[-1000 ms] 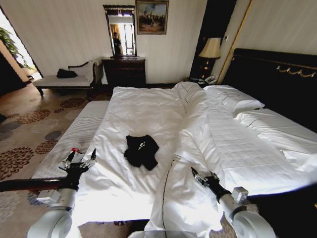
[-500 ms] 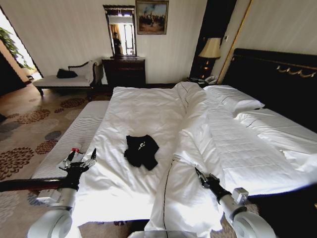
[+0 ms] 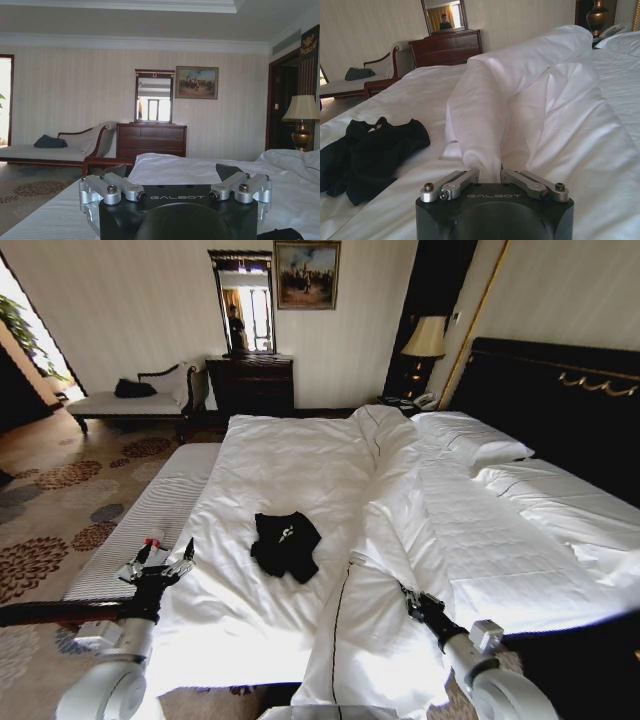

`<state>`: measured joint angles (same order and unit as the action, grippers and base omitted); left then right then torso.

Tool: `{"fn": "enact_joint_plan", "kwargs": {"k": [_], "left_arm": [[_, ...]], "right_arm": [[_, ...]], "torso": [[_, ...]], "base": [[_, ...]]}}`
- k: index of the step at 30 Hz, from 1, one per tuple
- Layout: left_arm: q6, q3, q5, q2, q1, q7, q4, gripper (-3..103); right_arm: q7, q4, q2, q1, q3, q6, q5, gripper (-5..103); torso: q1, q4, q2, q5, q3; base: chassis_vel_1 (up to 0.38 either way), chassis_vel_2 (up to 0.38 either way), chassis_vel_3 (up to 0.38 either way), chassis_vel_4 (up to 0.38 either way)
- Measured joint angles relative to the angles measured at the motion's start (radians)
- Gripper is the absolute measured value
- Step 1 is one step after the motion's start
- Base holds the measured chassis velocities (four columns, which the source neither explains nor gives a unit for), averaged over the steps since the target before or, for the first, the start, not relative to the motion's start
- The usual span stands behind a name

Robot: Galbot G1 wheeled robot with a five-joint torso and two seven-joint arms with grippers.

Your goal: Fold the clothes on the bed.

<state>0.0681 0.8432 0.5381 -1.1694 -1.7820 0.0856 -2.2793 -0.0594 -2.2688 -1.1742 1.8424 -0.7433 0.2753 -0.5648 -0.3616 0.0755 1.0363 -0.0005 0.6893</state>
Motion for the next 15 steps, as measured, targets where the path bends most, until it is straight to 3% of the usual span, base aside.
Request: {"fn": "enact_joint_plan", "kwargs": {"k": [7, 15], "left_arm": [[0.000, 0.000, 0.004, -0.001, 0.004, 0.002, 0.004, 100], [0.001, 0.006, 0.016, -0.003, 0.015, 0.003, 0.011, 100]], "right_arm": [[0.017, -0.032, 0.019, 0.016, -0.060, 0.014, -0.035, 1], [0.068, -0.063, 0.044, 0.035, -0.220, 0.049, -0.158, 1]], "torso": [[0.000, 0.0000, 0.000, 0.0001, 0.000], [0.000, 0.0000, 0.000, 0.0000, 0.000]], "base": [[0.000, 0.000, 0.000, 0.000], [0.000, 0.000, 0.000, 0.000]]}}
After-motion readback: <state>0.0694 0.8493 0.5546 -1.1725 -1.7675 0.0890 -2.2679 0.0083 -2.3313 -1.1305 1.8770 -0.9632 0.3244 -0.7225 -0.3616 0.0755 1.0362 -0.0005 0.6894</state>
